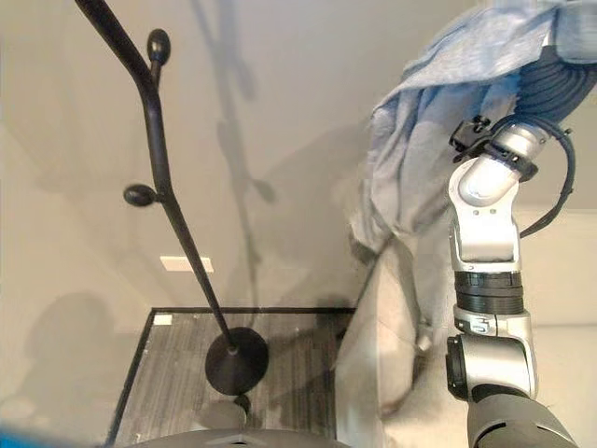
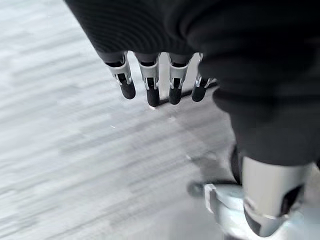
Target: Hang the clothes on the sofa on the clothes rack.
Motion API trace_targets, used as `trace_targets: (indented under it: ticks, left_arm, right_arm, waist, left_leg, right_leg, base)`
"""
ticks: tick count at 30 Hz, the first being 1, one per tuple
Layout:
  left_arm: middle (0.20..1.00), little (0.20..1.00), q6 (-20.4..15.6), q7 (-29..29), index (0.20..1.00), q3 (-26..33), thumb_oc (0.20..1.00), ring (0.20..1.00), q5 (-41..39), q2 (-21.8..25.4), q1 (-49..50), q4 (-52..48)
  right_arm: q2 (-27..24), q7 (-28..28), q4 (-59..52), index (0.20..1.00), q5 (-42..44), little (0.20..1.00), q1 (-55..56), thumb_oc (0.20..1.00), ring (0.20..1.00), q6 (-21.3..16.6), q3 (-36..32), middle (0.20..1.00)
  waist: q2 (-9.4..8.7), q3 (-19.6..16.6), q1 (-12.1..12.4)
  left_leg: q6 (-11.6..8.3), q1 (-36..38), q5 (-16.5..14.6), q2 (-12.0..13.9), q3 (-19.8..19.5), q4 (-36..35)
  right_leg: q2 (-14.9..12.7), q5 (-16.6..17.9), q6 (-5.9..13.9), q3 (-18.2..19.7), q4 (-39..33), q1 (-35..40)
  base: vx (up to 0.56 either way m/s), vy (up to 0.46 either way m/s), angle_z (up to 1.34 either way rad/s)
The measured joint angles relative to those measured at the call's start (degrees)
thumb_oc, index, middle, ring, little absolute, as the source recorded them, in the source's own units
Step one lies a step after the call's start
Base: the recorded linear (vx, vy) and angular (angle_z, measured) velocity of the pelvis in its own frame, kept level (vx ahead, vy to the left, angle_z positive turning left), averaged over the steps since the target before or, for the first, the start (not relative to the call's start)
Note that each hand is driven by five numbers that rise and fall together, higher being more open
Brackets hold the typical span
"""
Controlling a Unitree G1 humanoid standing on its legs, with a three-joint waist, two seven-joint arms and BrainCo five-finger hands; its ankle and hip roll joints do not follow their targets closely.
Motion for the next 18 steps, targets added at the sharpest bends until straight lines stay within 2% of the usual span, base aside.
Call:
trace_targets:
  ticks: [2,3,4,5,6,7,8,9,10,11,12,13,14,15,16,17,18]
  left_arm:
    - [1.0,1.0,-1.38,0.67,1.0,-0.32,1.0,1.0,-0.02,-0.37,-0.87,-2.57]
    - [1.0,1.0,-1.65,1.01,1.0,0.27,1.0,1.0,-0.06,-0.68,-1.75,-3.31]
    - [1.0,1.0,-1.63,1.19,1.0,0.2,1.0,1.0,-0.11,-1.04,-2.19,-3.97]
    - [1.0,1.0,-1.65,1.25,1.0,0.61,1.0,1.0,-0.26,-1.59,-2.21,-4.24]
    - [1.0,1.0,-1.77,1.49,1.0,1.0,1.0,1.0,-1.89,-1.88,-2.32,-4.75]
    - [1.0,1.0,-1.77,1.52,1.0,1.18,1.0,1.0,-2.29,-1.87,-2.36,-4.77]
    - [1.0,1.0,-1.83,1.47,1.0,1.74,1.0,1.0,-2.33,-1.82,-2.37,-4.77]
    - [1.0,1.0,-1.67,1.41,1.0,1.59,1.0,1.0,-2.34,-1.78,-2.32,-4.43]
    - [1.0,1.0,-1.63,1.28,1.0,1.3,1.0,1.0,-2.32,-1.59,-2.22,-4.68]
    - [1.0,1.0,-1.68,1.27,1.0,1.92,1.0,1.0,-2.35,-1.69,-2.18,-4.68]
    - [1.0,1.0,-1.69,1.25,1.0,1.61,1.0,1.0,-2.43,-1.61,-1.68,-6.18]
    - [1.0,1.0,-1.71,1.25,1.0,1.61,1.0,1.0,-2.53,-1.45,-1.63,-7.62]
    - [1.0,1.0,-1.91,1.27,1.0,1.42,1.0,1.0,-3.29,-1.53,-1.76,-10.67]
    - [1.0,1.0,-2.04,1.28,1.0,1.34,1.0,1.0,-4.16,-1.78,-1.85,-12.88]
    - [1.0,1.0,-2.33,1.38,1.0,1.37,1.0,1.0,-4.62,-0.78,-2.33,-16.2]
    - [1.0,1.0,-3.46,1.35,1.0,0.24,1.0,1.0,-4.59,1.97,-3.76,-19.94]
    - [1.0,1.0,-3.08,1.28,1.0,-0.98,1.0,1.0,-4.6,2.43,-4.74,-19.78]
  right_arm:
    - [-1.19,0.18,0.23,0.2,0.22,0.2,2.2,0.2,0.2,-0.23,0.63,0.2]
    - [-1.44,0.53,0.16,0.2,0.53,0.2,3.26,0.2,0.2,-0.27,0.64,0.2]
    - [-1.19,1.23,0.06,0.2,0.81,0.2,5.31,0.2,0.2,-0.25,1.17,0.2]
    - [-1.84,1.68,-0.19,0.2,0.91,0.2,5.86,0.2,0.2,-0.33,1.5,0.2]
    - [-2.45,2.12,-0.24,0.2,0.97,0.2,5.87,0.2,0.2,-0.38,1.61,0.2]
    - [-2.73,2.47,-0.45,0.2,1.0,0.2,5.92,0.2,0.2,-0.38,1.6,0.2]
    - [-2.46,2.98,-0.67,0.2,1.14,0.2,6.61,0.2,0.2,-0.5,1.99,0.2]
    - [-2.46,3.5,-0.72,0.2,1.21,0.2,7.44,0.2,0.2,-0.49,2.13,0.2]
    - [-2.67,3.95,-1.19,0.2,1.31,0.2,9.27,0.2,0.2,-0.59,2.14,0.2]
    - [-2.41,4.3,-1.62,0.2,1.65,0.2,11.28,0.2,0.2,-0.53,2.15,0.2]
    - [-2.15,5.26,-2.56,0.2,2.19,0.2,13.16,0.2,0.2,-0.19,2.37,0.2]
    - [-2.08,5.7,-3.32,0.2,2.2,0.2,13.79,0.2,0.2,-0.2,2.46,0.2]
    - [-2.78,6.17,-4.58,0.2,2.33,0.2,14.07,0.2,0.2,-0.19,2.95,0.2]
    - [-3.65,6.18,-5.19,0.2,2.33,0.2,14.04,0.2,0.2,-0.42,2.88,0.2]
    - [-3.53,6.01,-4.88,0.2,2.5,0.2,14.2,0.2,0.2,-0.81,2.88,0.2]
    - [-2.48,6.19,-4.24,0.2,2.64,0.2,14.43,0.2,0.2,-0.87,3.06,0.2]
    - [-1.92,6.31,-3.99,0.2,2.69,0.2,14.65,0.2,0.2,-0.86,3.1,0.2]
  waist:
    - [2.1,0.16,-0.2]
    - [2.36,0.53,-0.11]
    - [3.58,0.95,-0.06]
    - [3.78,0.56,0.33]
    - [5.38,1.7,-0.19]
    - [5.65,1.98,-0.35]
    - [5.56,2.51,-0.53]
    - [5.22,2.69,-0.71]
    - [4.5,2.78,-0.79]
    - [3.88,3.2,-0.76]
    - [3.86,2.94,-0.81]
    - [3.75,2.99,-0.74]
    - [5.34,2.34,-1.11]
    - [6.5,2.75,-0.71]
    - [5.76,3.16,-1.2]
    - [1.3,2.96,-3.9]
    - [0.33,2.51,-4.54]
  left_leg:
    - [-3.28,-1.51,2.02,3.9,-1.74,-0.96]
    - [-4.69,-2.06,2.36,5.01,-2.38,-1.4]
    - [-5.13,-2.14,0.64,5.01,-3.61,-2.3]
    - [-5.19,-2.32,0.66,5.77,-4.73,-3.39]
    - [-5.59,-3.15,0.13,6.69,-5.07,-3.75]
    - [-5.67,-3.57,0.01,6.96,-4.92,-4.09]
    - [-6.25,-3.57,-2.55,6.3,-4.67,-5.46]
    - [-5.93,-3.45,-2.74,4.6,-4.44,-5.79]
    - [-5.52,-2.98,-2.94,2.07,-3.89,-5.46]
    - [-5.5,-1.68,-2.94,-0.35,-2.73,-5.72]
    - [-5.45,0.97,-2.95,-3.87,-2.86,-5.47]
    - [-5.43,1.14,-2.96,-5.07,-3.12,-4.78]
    - [-2.89,1.16,-4.44,-5.39,-3.83,-4.9]
    - [-1.65,0.06,-3.74,-4.52,-4.89,-4.86]
    - [-1.19,-1.07,-3.23,-4.9,-5.41,-4.05]
    - [-1.84,-2.17,-3.01,-7.46,-6.54,-4.1]
    - [-1.75,-3.04,-2.89,-7.71,-7.99,-2.95]
  right_leg:
    - [3.88,0.05,-1.99,-0.54,1.51,-2.38]
    - [4.67,-0.71,-3.53,-0.58,3.14,-3.65]
    - [5.82,-0.96,-4.35,-1.18,4.05,-4.73]
    - [6.51,-1.22,-4.45,-1.47,5.12,-5.43]
    - [6.97,-0.67,-5.62,-3.14,7.52,-7.63]
    - [7.04,-0.78,-6.19,-3.43,8.69,-8.58]
    - [6.52,-0.56,-7.21,-3.48,8.9,-9.51]
    - [5.73,-0.23,-7.75,-3.77,8.15,-9.46]
    - [4.61,0.39,-8.45,-3.93,6.82,-9.06]
    - [3.76,0.58,-8.16,-4.23,5.01,-7.63]
    - [3.23,1.04,-7.56,-3.74,2.09,-6.53]
    - [2.92,1.28,-7.23,-3.74,0.71,-6.16]
    - [3.98,1.62,-6.75,-3.24,0.45,-6.59]
    - [5.13,0.69,-7.65,-2.42,6.46,-9.05]
    - [4.36,-2.58,-8.26,-0.6,16.91,-12.73]
    - [1.4,-5.77,-8.88,-0.08,20.6,-13.77]
    - [1.22,-5.56,-8.81,-1.07,18.69,-13.28]
  base:
    - [-0.42,-0.323,-0.01]
    - [-0.3,-0.235,0.16]
    - [-0.46,-0.321,0.06]
    - [-0.42,-0.22,0.14]
    - [-0.35,-0.18,0.16]
    - [-0.39,-0.151,0.24]
    - [-0.3,-0.112,0.17]
    - [-0.35,-0.091,0.2]
    - [-0.22,-0.044,0.31]
    - [-0.3,-0.052,0.28]
    - [-0.3,-0.043,0.14]
    - [-0.28,-0.033,-0.05]
    - [-0.21,-0.025,0.03]
    - [-0.11,0.0,0.19]
    - [-0.17,0.04,0.86]
    - [-0.16,0.032,1.03]
    - [-0.17,0.062,0.93]
